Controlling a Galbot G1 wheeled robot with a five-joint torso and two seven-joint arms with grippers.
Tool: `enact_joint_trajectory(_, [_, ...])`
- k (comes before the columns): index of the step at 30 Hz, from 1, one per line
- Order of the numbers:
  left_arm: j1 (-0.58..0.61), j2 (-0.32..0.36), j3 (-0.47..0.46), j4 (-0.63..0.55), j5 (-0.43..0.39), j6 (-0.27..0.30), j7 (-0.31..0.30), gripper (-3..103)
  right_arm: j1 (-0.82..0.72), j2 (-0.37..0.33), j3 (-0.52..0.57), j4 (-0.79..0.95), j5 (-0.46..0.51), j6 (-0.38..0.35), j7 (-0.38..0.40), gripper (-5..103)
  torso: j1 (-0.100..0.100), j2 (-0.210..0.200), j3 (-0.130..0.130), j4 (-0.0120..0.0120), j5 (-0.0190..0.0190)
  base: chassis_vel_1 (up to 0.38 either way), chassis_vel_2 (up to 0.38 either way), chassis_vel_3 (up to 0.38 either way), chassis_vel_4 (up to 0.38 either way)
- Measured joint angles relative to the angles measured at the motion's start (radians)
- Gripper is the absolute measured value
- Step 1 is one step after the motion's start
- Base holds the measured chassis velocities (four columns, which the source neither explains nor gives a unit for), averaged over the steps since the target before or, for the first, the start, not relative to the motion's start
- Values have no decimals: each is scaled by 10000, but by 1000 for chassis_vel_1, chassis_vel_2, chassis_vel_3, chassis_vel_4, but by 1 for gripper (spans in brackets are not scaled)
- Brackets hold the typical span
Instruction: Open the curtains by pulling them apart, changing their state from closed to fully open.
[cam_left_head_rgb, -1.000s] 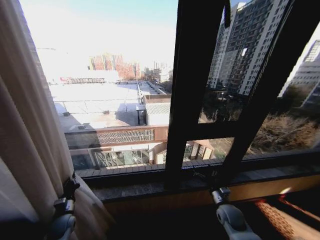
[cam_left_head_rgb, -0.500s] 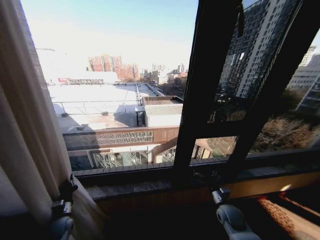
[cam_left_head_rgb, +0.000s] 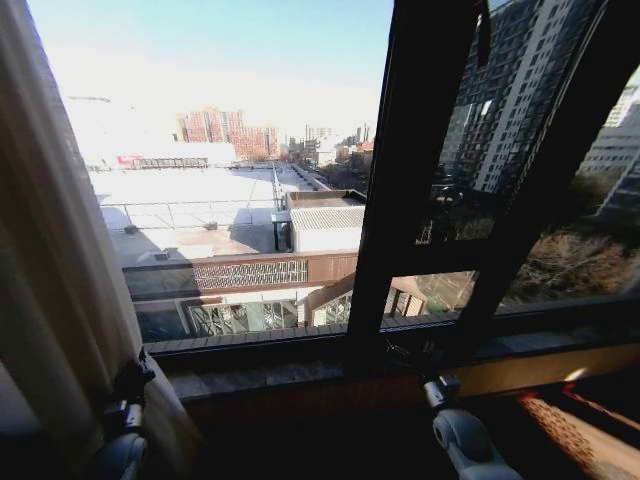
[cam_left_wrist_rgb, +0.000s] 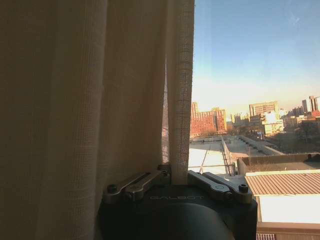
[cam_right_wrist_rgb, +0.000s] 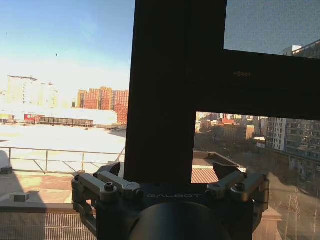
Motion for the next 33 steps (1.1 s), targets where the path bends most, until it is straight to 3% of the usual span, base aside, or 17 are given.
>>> enact_joint_trajectory(33, [89,-8,-63,69,45,-62,-7,0,1,1,0,-1,0,0,0,100,0,1,0,0,3,88,87,-88,-93])
